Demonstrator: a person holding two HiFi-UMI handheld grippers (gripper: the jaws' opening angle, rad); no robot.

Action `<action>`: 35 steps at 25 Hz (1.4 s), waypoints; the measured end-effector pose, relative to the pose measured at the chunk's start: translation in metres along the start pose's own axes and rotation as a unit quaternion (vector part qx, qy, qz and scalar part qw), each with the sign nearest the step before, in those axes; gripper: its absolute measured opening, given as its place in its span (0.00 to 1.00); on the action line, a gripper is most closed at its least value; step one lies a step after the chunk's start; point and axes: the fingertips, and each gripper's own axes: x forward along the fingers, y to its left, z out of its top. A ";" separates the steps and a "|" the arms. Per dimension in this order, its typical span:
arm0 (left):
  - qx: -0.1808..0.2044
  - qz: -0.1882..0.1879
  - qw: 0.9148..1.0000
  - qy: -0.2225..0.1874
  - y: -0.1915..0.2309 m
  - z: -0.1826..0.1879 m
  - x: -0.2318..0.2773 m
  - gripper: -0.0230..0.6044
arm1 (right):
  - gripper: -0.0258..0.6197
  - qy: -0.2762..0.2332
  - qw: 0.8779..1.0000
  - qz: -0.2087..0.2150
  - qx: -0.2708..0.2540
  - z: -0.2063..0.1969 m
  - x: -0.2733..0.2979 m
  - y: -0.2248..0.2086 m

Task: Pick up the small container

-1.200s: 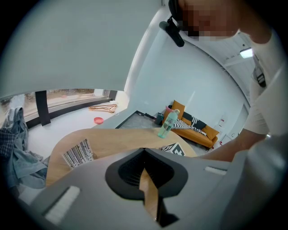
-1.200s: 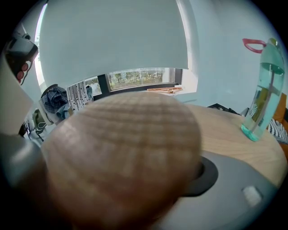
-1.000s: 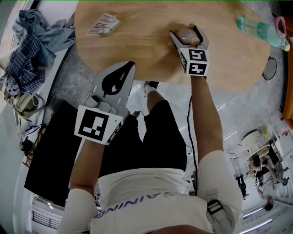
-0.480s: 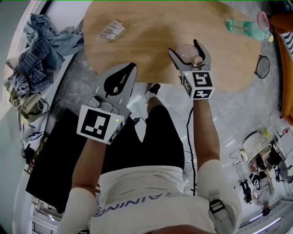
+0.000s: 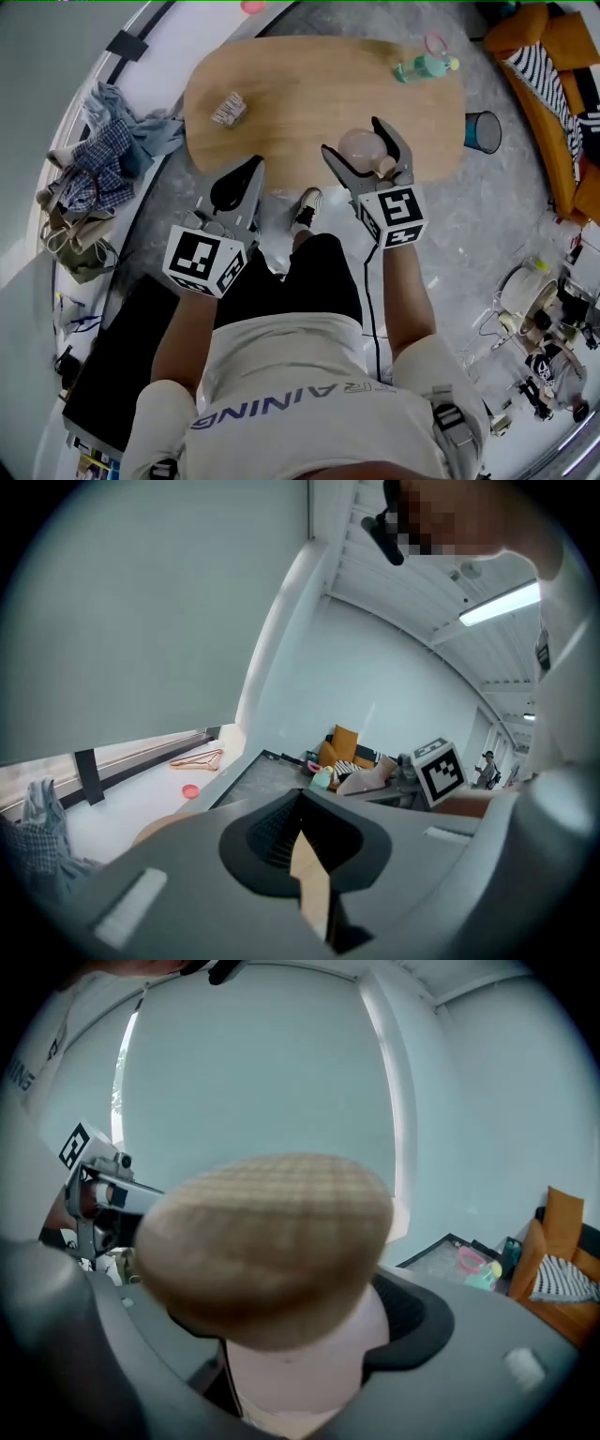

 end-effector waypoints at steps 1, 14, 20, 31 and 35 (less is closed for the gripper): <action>0.002 -0.006 1.000 -0.001 -0.010 0.007 -0.009 0.04 | 0.71 -0.007 1.000 0.000 -0.003 0.015 -0.016 0.005; 0.096 -0.036 0.989 -0.104 -0.096 0.137 -0.106 0.04 | 0.71 -0.104 0.994 -0.022 0.002 0.156 -0.192 0.055; 0.118 -0.047 0.983 -0.135 -0.119 0.178 -0.115 0.04 | 0.71 -0.136 0.991 -0.015 -0.006 0.191 -0.219 0.061; 0.123 -0.055 0.980 -0.149 -0.126 0.195 -0.119 0.04 | 0.71 -0.152 0.988 -0.021 -0.027 0.211 -0.227 0.066; 0.120 -0.061 0.980 -0.147 -0.126 0.194 -0.118 0.04 | 0.71 -0.154 0.987 -0.031 -0.033 0.212 -0.228 0.068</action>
